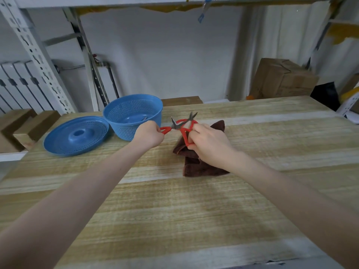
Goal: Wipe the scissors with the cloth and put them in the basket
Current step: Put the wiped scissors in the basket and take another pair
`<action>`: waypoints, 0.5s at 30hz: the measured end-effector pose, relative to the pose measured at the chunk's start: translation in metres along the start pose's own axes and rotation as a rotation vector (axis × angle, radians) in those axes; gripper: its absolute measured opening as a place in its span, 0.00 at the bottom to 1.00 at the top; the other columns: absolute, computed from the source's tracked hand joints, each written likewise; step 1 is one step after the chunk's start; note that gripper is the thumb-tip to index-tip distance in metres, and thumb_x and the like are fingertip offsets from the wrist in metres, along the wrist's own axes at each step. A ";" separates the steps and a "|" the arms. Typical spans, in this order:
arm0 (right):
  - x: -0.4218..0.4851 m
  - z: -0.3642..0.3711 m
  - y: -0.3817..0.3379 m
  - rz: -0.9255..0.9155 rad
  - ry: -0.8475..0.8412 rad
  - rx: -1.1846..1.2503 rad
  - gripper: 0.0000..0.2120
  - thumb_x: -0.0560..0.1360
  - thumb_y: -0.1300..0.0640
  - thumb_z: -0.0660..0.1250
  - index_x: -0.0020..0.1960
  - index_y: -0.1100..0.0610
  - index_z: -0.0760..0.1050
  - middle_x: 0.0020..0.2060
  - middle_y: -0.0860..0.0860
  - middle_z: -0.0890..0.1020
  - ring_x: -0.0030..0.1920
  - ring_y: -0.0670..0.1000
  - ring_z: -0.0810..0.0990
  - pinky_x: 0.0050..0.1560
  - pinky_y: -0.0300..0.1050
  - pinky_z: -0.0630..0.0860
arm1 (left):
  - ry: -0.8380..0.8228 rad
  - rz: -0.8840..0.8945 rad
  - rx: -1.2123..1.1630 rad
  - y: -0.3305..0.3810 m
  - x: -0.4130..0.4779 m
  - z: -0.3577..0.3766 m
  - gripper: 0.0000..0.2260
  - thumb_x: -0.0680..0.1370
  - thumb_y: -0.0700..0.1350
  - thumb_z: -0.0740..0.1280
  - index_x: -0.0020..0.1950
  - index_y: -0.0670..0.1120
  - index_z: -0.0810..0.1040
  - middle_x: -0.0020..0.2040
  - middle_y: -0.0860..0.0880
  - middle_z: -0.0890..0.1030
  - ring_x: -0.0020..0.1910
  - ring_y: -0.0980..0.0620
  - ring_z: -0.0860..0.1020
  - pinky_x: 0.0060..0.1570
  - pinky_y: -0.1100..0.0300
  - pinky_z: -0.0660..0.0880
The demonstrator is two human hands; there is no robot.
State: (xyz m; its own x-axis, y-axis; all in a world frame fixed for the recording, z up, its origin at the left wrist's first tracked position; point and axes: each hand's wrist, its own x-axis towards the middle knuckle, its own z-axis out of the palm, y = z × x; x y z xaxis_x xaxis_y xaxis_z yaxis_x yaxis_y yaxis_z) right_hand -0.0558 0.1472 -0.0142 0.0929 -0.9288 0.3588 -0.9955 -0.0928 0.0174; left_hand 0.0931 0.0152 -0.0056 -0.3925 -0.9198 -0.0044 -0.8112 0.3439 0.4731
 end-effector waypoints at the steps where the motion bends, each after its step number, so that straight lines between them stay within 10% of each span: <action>1: -0.004 -0.002 0.000 0.007 -0.013 0.015 0.11 0.78 0.52 0.66 0.53 0.60 0.77 0.53 0.53 0.76 0.57 0.55 0.74 0.42 0.53 0.76 | 0.016 0.007 0.000 -0.001 -0.001 0.001 0.08 0.78 0.40 0.64 0.44 0.39 0.82 0.37 0.45 0.80 0.35 0.50 0.75 0.31 0.60 0.69; 10: -0.022 -0.005 0.025 0.485 0.112 0.232 0.19 0.82 0.44 0.54 0.48 0.57 0.76 0.40 0.51 0.78 0.41 0.53 0.78 0.40 0.48 0.74 | 0.095 0.148 0.003 -0.011 -0.007 0.011 0.07 0.80 0.40 0.63 0.52 0.40 0.80 0.47 0.44 0.80 0.46 0.46 0.77 0.43 0.56 0.70; 15: -0.024 0.010 0.031 0.667 -0.229 0.115 0.23 0.75 0.34 0.61 0.45 0.55 0.74 0.37 0.50 0.79 0.39 0.52 0.79 0.34 0.44 0.74 | 0.082 0.281 0.007 -0.014 -0.006 0.017 0.07 0.80 0.39 0.64 0.54 0.40 0.80 0.56 0.44 0.78 0.55 0.46 0.75 0.51 0.57 0.69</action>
State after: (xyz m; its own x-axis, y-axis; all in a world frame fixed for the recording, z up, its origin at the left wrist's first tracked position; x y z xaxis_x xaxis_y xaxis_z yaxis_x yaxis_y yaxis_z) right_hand -0.0883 0.1629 -0.0311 -0.5212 -0.8518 0.0534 -0.8347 0.4957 -0.2400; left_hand 0.0996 0.0187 -0.0268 -0.5662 -0.8002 0.1979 -0.6783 0.5887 0.4398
